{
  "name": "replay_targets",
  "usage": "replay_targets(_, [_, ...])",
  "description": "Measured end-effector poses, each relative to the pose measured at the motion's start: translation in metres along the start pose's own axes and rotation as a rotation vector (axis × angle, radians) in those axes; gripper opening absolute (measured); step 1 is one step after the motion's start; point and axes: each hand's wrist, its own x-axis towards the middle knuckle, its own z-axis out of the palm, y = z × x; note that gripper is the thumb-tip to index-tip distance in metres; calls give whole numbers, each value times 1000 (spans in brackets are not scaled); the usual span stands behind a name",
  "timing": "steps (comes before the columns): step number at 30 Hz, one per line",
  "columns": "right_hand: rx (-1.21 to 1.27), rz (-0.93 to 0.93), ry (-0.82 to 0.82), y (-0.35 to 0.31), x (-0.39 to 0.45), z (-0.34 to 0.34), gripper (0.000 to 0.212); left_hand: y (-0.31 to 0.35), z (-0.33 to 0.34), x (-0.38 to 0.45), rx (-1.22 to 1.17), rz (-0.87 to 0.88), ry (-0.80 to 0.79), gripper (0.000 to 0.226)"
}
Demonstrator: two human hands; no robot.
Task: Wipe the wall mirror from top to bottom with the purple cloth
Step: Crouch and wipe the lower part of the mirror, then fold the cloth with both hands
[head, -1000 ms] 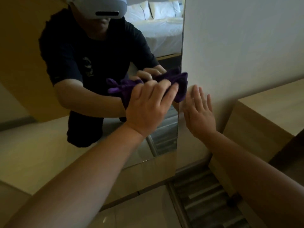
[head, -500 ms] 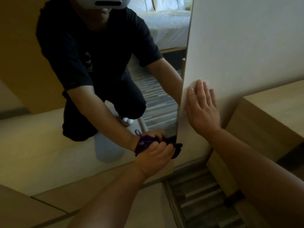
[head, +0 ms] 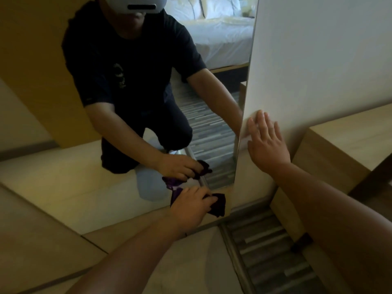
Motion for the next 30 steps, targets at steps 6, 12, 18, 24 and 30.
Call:
replay_targets(6, [7, 60, -279, -18, -8, -54, 73, 4, -100, -18, -557, -280, -195, 34])
replay_targets(12, [323, 8, -334, -77, -23, -181, 76, 5, -215, -41, -936, -469, -235, 21])
replay_targets(18, [376, -154, -527, -136, -25, -332, 96, 19, -348, -44, -1022, -458, -386, 14])
replay_targets(24, [366, -200, -583, -169, -21, -457, 64, 53, -469, -55, -979, -321, -533, 21])
replay_targets(30, [340, -91, -670, -180, -31, -550, 28, 88, -558, -74, -871, -151, -664, 21])
